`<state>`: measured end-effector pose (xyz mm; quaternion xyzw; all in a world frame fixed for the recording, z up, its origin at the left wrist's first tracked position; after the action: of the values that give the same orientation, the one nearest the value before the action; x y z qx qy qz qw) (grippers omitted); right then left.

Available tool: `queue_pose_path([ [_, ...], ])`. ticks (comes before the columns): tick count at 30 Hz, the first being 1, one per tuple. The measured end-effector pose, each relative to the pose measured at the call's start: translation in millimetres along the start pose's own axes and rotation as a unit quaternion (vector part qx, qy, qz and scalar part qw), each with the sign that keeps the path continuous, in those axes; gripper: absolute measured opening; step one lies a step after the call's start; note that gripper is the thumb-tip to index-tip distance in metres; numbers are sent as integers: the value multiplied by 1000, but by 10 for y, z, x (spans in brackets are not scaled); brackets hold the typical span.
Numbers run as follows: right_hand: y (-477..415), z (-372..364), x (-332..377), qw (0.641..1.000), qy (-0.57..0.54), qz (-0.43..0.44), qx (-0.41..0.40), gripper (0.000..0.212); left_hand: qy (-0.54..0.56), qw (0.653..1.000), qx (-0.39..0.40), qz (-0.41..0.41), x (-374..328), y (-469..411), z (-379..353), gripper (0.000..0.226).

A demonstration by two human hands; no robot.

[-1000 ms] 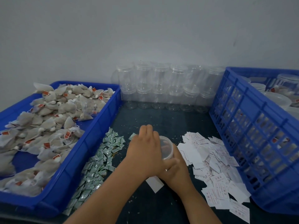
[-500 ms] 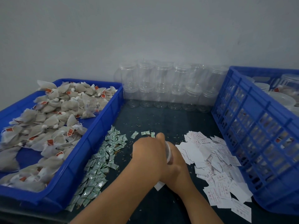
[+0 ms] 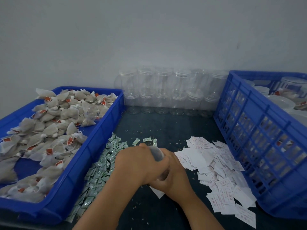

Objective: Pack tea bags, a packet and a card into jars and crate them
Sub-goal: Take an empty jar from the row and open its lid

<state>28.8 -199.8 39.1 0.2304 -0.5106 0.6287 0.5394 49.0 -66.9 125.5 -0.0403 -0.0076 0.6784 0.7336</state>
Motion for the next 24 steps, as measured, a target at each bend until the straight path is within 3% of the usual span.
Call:
queue_pose_path([
  [4, 3, 11, 1, 1000, 2, -4, -22, 80, 78, 996, -32, 12, -51, -4, -7, 110],
  [7, -41, 2, -31, 1000, -12, -17, -13, 69, 175, 966, -99, -161, -322, 60, 82, 68],
  [10, -24, 18, -133, 999, -18, -41, -10, 57, 130, 945, -59, -293, -404, 118, 40, 59],
  [12, -5, 2, -140, 999, -19, -40, 1, 62, 119, 951, -58, -278, -313, 64, 31, 59],
  [18, -75, -41, -76, 999, -19, -29, 22, 63, 122, 963, -153, -188, -255, -37, 152, 46],
  [22, -67, -82, -116, 998, -29, -36, 32, 62, 120, 975, -148, -117, -202, -41, 119, 41],
  [24, -35, -79, -84, 999, -24, -24, 18, 67, 102, 983, -132, -72, -176, -61, 82, 49],
])
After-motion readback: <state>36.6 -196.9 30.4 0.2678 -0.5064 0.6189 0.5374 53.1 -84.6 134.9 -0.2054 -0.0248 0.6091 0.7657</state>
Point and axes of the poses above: each hand's wrist, its own y-axis away from the middle knuckle, its own z-axis out of the back of the hand, x = y × z, the point moved 7 cm from there along -y, towards the middle knuckle, and after that the axes turned 10 degrees about -x, right-handed, at the moved point
